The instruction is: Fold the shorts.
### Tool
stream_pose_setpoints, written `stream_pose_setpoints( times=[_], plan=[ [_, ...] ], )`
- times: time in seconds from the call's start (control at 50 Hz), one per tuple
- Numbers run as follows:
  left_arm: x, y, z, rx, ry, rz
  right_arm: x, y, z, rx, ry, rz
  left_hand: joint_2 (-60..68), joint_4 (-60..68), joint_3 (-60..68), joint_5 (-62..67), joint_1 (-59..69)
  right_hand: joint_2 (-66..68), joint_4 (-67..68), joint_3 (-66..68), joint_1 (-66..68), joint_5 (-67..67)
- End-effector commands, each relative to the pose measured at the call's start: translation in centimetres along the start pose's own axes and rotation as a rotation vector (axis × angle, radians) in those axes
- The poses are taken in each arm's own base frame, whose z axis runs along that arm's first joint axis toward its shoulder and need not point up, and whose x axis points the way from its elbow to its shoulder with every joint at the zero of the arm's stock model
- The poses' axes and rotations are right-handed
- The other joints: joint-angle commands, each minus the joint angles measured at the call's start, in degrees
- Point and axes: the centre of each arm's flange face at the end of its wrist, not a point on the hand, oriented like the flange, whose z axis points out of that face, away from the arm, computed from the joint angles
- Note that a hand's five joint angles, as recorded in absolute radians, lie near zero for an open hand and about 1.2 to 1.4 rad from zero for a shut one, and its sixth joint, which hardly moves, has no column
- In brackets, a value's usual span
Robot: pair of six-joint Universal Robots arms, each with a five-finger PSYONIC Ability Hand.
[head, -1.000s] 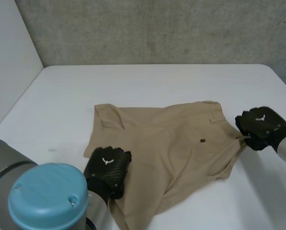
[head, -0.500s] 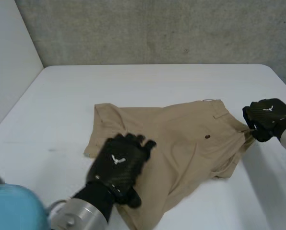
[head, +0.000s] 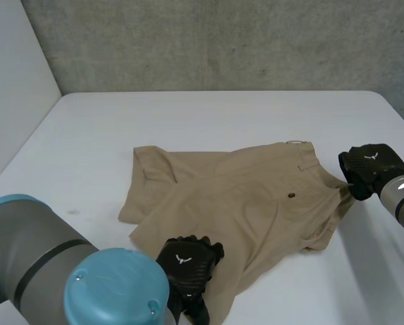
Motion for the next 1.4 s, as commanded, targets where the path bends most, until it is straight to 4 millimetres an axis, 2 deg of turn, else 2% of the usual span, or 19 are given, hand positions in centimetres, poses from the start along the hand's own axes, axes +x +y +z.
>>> stream_pose_setpoints(
  times=[0.02, 0.06, 0.12, 0.2, 0.26, 0.34, 0.36, 0.38, 0.42, 0.44, 0.54, 0.58, 0.66, 0.84, 0.94, 0.96, 1.04, 1.14, 1.4],
  plan=[
    [0.1, 0.6, 0.6, -0.020, -0.001, 0.003, -0.1, 0.0, 0.0, 0.004, 0.000, -0.005, 14.72, 14.63, 14.72, 14.55, 14.26, 12.90, 11.89, 12.44, 25.88, 13.79],
    [0.2, 0.9, 0.8, -0.028, 0.001, 0.004, -0.1, 0.0, 0.0, 0.005, 0.000, -0.005, 39.53, 39.44, 39.53, 39.36, 39.07, 12.90, 11.89, 12.44, 25.88, 13.79],
    [0.2, 0.9, 0.9, -0.027, -0.002, 0.003, 0.0, 0.0, 0.0, 0.004, 0.003, -0.003, 59.77, 59.69, 59.77, 59.60, 59.31, 12.90, 11.89, 12.44, 25.88, 13.79],
    [0.0, 0.2, 0.7, -0.003, -0.015, -0.001, 0.4, -0.2, -0.1, 0.010, 0.015, -0.004, 59.83, 59.75, 59.83, 59.66, 59.37, 12.90, 11.89, 12.44, 25.88, 13.79],
    [-0.5, -2.1, -0.2, 0.076, -0.062, -0.020, 0.5, -0.5, -0.2, 0.016, 0.019, -0.006, 59.83, 59.75, 59.83, 59.66, 59.37, 12.90, 11.89, 12.44, 25.88, 13.79],
    [-1.7, -5.7, -2.3, 0.206, -0.093, -0.055, 1.6, -3.3, -2.1, 0.092, 0.058, -0.040, 59.83, 59.75, 59.83, 59.66, 59.37, 12.90, 11.89, 12.44, 25.88, 13.79],
    [-3.3, -8.4, -3.8, 0.303, -0.131, -0.088, 1.8, -4.0, -2.6, 0.110, 0.065, -0.045, 59.83, 59.75, 59.83, 59.66, 59.37, 12.90, 11.89, 12.44, 25.88, 13.79],
    [-3.9, -9.4, -4.4, 0.339, -0.146, -0.097, 1.8, -4.0, -2.6, 0.110, 0.065, -0.045, 59.83, 59.75, 59.83, 59.66, 59.37, 12.90, 11.89, 12.44, 25.88, 13.79],
    [-4.6, -10.3, -5.0, 0.377, -0.166, -0.103, 2.6, -6.5, -4.6, 0.174, 0.089, -0.060, 59.83, 59.75, 59.83, 59.66, 59.37, 12.90, 11.89, 12.44, 25.88, 13.79],
    [-6.4, -13.0, -7.0, 0.486, -0.218, -0.096, 3.0, -7.9, -5.7, 0.214, 0.100, -0.069, 59.83, 59.75, 59.83, 59.66, 59.37, 12.90, 11.89, 12.44, 25.88, 13.79],
    [-8.1, -16.6, -10.2, 0.643, -0.279, -0.035, 4.1, -11.0, -8.0, 0.310, 0.130, -0.089, 59.83, 59.75, 59.83, 59.66, 59.37, 12.90, 11.89, 12.44, 25.88, 13.79],
    [-8.4, -18.6, -12.4, 0.736, -0.293, 0.000, 4.7, -14.3, -10.7, 0.425, 0.139, -0.118, 59.83, 59.75, 59.83, 59.66, 59.37, 12.90, 11.89, 12.44, 25.88, 13.79],
    [-8.5, -20.2, -14.3, 0.815, -0.295, -0.002, 5.0, -16.0, -12.4, 0.471, 0.147, -0.132, 59.83, 59.75, 59.83, 59.66, 59.37, 12.90, 11.89, 12.44, 25.88, 13.79],
    [-8.5, -21.4, -15.0, 0.864, -0.296, -0.010, 5.8, -19.3, -15.1, 0.558, 0.147, -0.090, 59.83, 59.75, 59.83, 59.66, 59.37, 12.90, 11.89, 12.44, 25.88, 13.79],
    [-8.6, -20.4, -13.7, 0.808, -0.296, -0.002, 4.8, -17.3, -13.8, 0.460, 0.066, -0.036, 59.83, 59.75, 59.83, 59.66, 59.37, 12.90, 11.89, 12.44, 25.88, 13.79],
    [-8.6, -19.8, -13.0, 0.779, -0.293, 0.004, 4.0, -15.8, -12.8, 0.393, 0.011, -0.005, 59.83, 59.75, 59.83, 59.66, 59.37, 12.90, 11.89, 12.44, 25.88, 13.79],
    [-8.8, -18.4, -10.7, 0.707, -0.296, 0.012, 1.0, -12.3, -10.8, 0.245, -0.146, 0.085, 59.83, 59.75, 59.83, 59.66, 59.37, -22.57, -23.58, -23.03, -9.59, -21.68],
    [-10.5, -18.2, -8.4, 0.671, -0.354, 0.007, -2.7, -9.4, -11.0, 0.141, -0.284, 0.183, 59.83, 59.75, 59.83, 59.66, 59.37, -36.13, -37.15, -36.60, -23.16, -35.25],
    [-12.8, -18.2, -2.1, 0.595, -0.386, 0.007, -7.1, -4.5, -11.5, -0.032, -0.423, 0.475, 59.83, 59.75, 59.83, 59.66, 59.37, -43.22, -44.24, -43.68, -30.24, -42.34]
  ],
)
